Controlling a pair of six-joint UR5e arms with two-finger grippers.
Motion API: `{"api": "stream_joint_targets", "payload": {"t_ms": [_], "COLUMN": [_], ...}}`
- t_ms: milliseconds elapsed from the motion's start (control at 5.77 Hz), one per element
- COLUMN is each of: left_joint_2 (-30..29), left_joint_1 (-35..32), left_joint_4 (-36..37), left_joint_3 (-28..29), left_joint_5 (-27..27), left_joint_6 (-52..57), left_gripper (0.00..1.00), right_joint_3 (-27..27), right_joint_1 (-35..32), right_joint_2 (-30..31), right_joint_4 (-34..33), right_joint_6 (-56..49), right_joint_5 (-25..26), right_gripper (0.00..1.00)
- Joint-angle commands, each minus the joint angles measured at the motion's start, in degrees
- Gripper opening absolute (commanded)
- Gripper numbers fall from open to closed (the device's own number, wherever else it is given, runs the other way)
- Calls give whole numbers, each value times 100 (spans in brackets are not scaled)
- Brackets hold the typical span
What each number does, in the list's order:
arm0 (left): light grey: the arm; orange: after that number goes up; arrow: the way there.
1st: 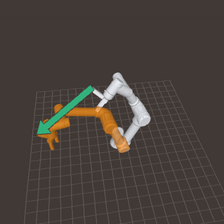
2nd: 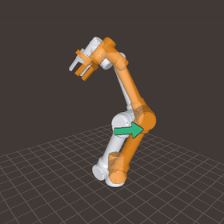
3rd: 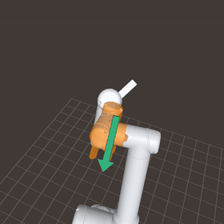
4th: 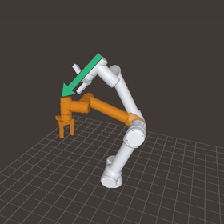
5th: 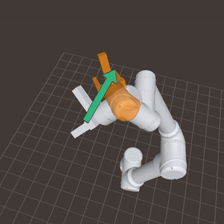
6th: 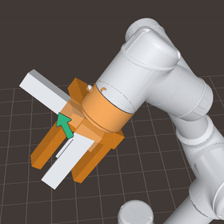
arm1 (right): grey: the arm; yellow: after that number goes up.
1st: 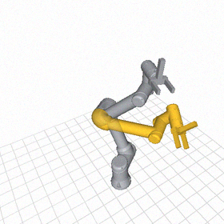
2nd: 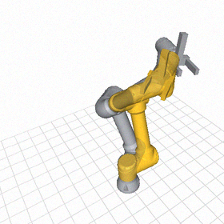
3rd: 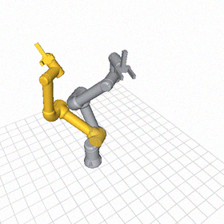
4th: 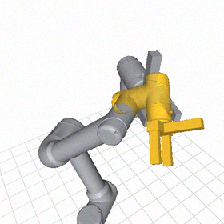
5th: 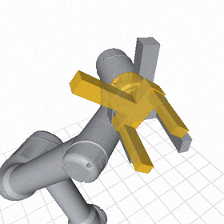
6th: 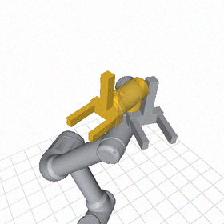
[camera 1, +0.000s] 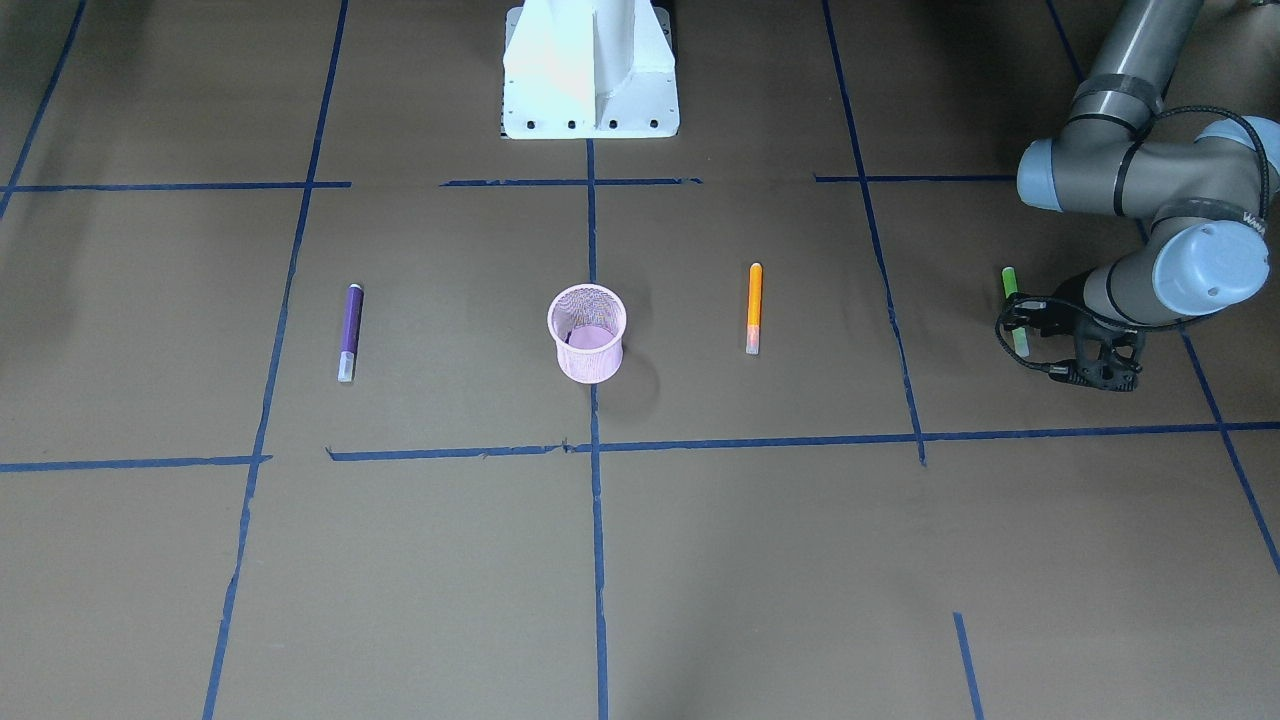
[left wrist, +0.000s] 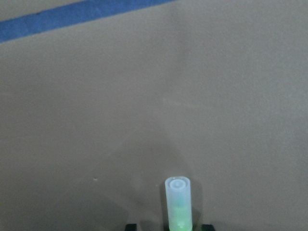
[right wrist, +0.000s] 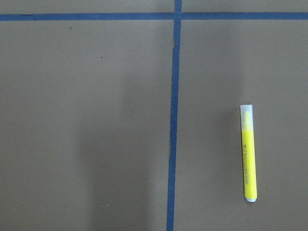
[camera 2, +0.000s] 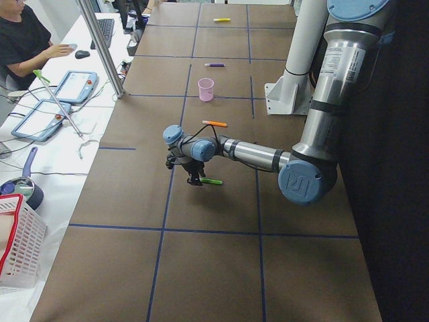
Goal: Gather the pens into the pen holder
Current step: 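Lower the left gripper onto the green highlighter and close on it, then lift the green highlighter with the left gripper and carry it over the lavender cup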
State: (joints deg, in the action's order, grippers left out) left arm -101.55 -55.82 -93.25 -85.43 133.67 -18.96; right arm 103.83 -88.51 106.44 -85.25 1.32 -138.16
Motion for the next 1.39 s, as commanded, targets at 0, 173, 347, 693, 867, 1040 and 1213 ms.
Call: {"api": "stream_joint_targets", "payload": {"t_ms": [0,173,347,693,867,1040,1213], "left_joint_2": [-5,-5,-5,-14,-162,-642,-986], "left_joint_1": [44,45,45,45,36,45,45], "left_joint_4": [-1,8,8,26,87,113,53], "left_joint_3": [0,9,9,-226,-785,-1034,-1220], "left_joint_5": [1,1,9,27,18,-43,-69], "left_joint_6": [7,50,68,51,-10,-80,-168], "left_gripper": [49,31,11,0,0,0,0], "right_joint_3": [-3,-3,-11,-3,15,24,24], "right_joint_1": [0,0,0,0,0,0,0], "right_joint_2": [0,0,0,0,-17,-18,-18], "right_joint_4": [-1,-1,-1,-1,8,8,8], "right_joint_6": [0,0,0,0,0,0,9], "right_joint_5": [0,0,9,0,0,0,-9], "right_gripper": [100,100,100,100,100,100,100]}}
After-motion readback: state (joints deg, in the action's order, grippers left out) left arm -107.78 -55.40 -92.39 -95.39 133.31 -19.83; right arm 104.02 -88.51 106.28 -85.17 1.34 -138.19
